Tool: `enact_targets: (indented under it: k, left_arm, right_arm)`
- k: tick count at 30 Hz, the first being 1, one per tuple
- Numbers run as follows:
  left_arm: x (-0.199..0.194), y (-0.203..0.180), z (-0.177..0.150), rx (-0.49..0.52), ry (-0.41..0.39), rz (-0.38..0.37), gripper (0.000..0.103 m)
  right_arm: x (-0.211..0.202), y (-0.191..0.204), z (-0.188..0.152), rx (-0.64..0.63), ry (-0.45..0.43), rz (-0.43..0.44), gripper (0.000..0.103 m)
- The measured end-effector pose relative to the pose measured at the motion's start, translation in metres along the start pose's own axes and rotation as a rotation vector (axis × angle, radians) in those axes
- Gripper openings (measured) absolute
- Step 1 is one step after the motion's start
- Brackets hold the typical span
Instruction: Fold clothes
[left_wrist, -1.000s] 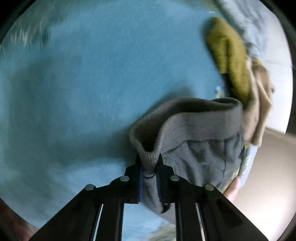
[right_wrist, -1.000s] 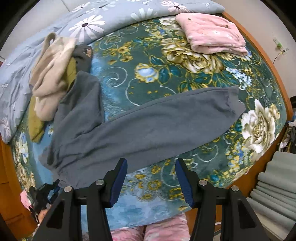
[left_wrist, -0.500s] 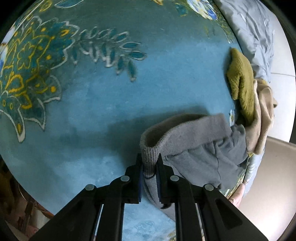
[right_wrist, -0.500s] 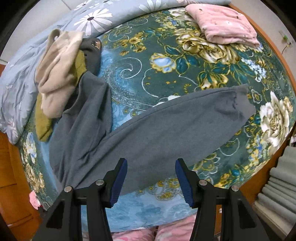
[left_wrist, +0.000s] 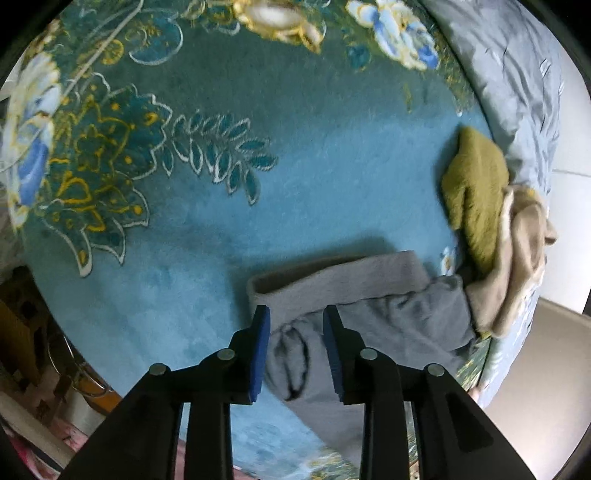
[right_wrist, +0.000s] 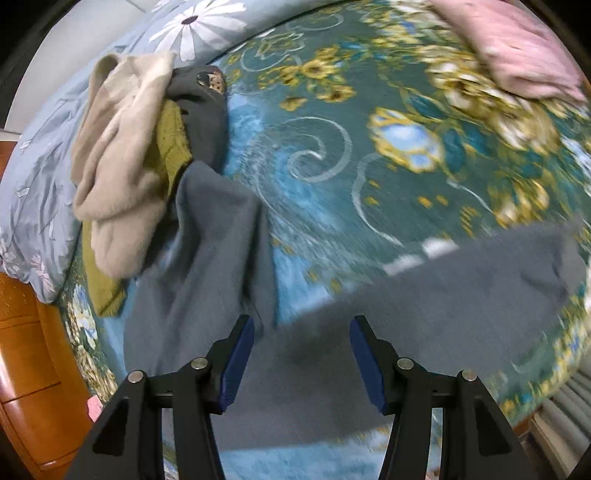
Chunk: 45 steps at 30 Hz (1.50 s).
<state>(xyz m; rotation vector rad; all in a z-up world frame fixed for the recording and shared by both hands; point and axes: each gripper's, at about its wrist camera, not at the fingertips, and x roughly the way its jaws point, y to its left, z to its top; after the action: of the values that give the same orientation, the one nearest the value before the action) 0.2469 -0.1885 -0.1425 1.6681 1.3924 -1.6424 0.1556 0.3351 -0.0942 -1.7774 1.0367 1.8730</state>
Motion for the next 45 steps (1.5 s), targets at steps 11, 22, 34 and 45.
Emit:
enact_targets:
  k: [11, 22, 34, 45]
  left_arm:
    - [0.003, -0.046, -0.030, -0.037, 0.010, 0.013, 0.032]
    - [0.003, -0.071, -0.044, 0.012, 0.050, 0.017, 0.032]
    - [-0.049, -0.047, -0.021, -0.060, -0.045, -0.055, 0.032]
    - [-0.061, 0.005, -0.017, -0.165, -0.067, -0.020, 0.037]
  right_arm:
    - [0.096, 0.031, 0.061, -0.046, 0.104, 0.066, 0.061]
    - [0.080, 0.048, 0.052, -0.073, 0.126, 0.310, 0.008]
    - [0.007, 0.203, -0.094, -0.655, -0.004, 0.323, 0.008]
    - [0.072, 0.239, -0.175, -0.792, 0.235, 0.388, 0.055]
